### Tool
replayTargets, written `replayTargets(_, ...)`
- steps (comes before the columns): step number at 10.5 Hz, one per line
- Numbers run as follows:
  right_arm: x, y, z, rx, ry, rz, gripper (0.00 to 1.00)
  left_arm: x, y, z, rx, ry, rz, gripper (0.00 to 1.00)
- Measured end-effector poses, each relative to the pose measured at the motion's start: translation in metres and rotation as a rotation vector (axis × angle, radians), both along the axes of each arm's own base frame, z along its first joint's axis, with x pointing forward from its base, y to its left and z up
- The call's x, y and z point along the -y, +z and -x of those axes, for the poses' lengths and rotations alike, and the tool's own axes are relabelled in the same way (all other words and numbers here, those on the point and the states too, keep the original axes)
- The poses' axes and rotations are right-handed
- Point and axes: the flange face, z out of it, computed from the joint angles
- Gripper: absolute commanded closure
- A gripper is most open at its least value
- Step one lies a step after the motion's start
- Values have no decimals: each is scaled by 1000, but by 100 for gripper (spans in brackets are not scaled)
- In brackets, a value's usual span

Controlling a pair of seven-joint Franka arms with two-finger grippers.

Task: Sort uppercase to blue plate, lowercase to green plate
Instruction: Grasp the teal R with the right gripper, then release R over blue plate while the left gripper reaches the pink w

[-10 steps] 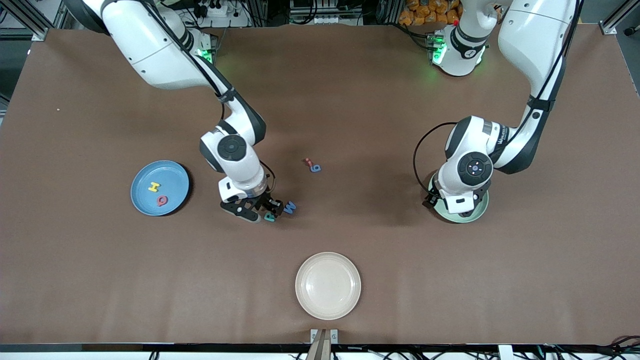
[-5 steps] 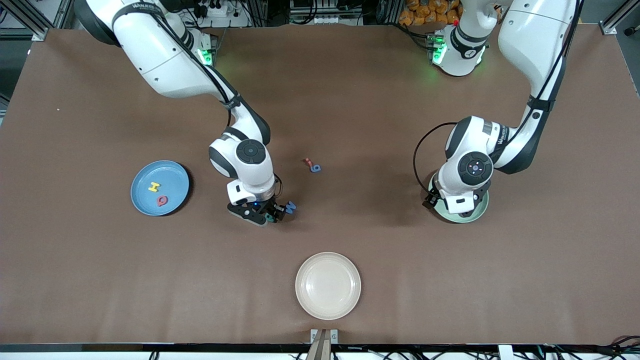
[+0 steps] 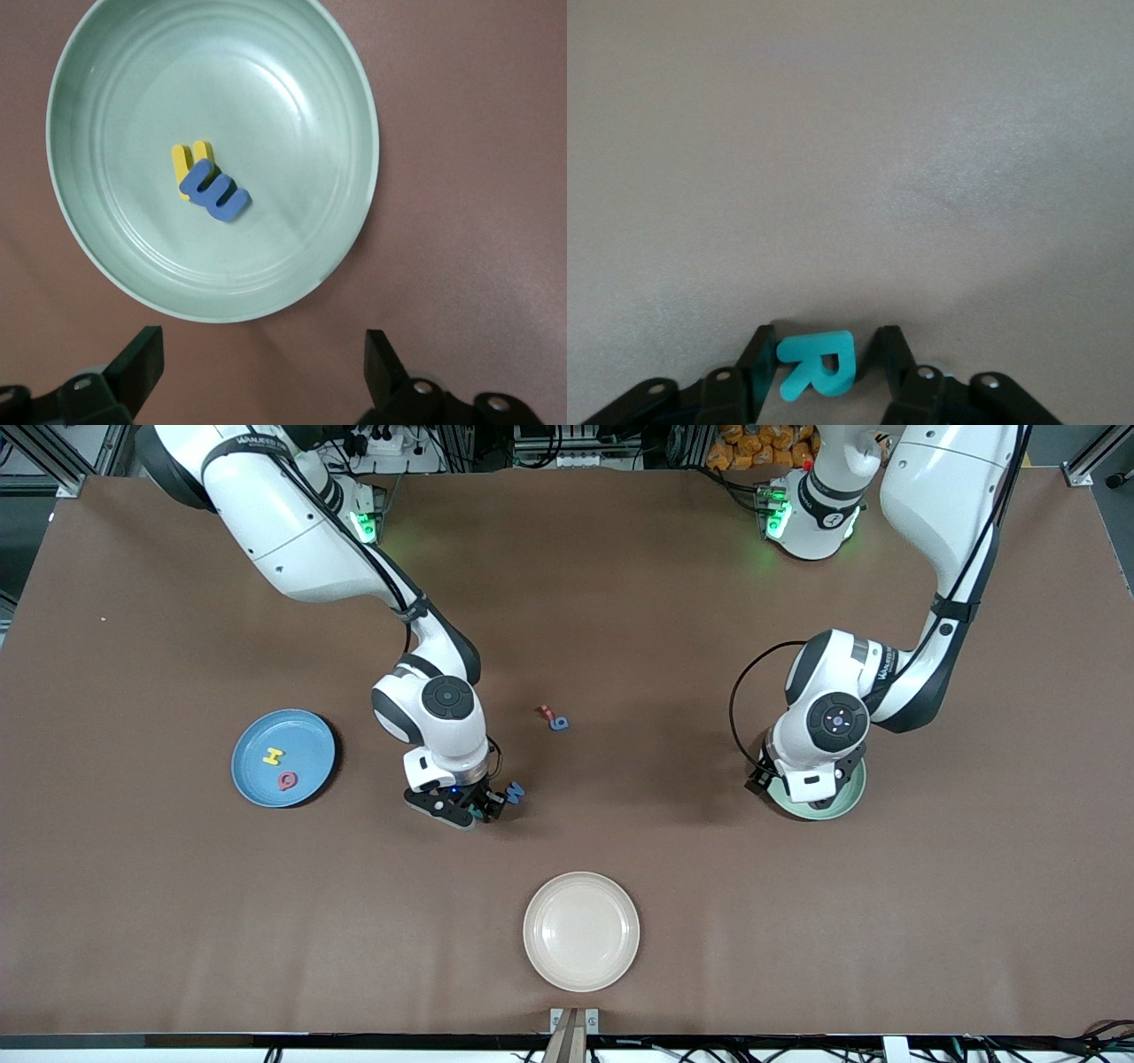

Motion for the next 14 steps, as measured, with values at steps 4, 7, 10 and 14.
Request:
replayTargets(4, -1, 1, 0, 6, 8, 5, 64, 3, 0, 1, 3, -5, 2, 0)
replayTargets(7, -3, 2, 0, 12, 22, 12, 73, 8, -1, 3, 3, -15, 2, 0)
replayTargets(10, -2, 2, 0, 9, 75, 32, 76, 21, 0, 7, 10, -36, 6, 0)
replayTargets(14, 35, 6, -17, -77, 226, 152, 78, 36, 1, 12, 22, -62, 12, 0)
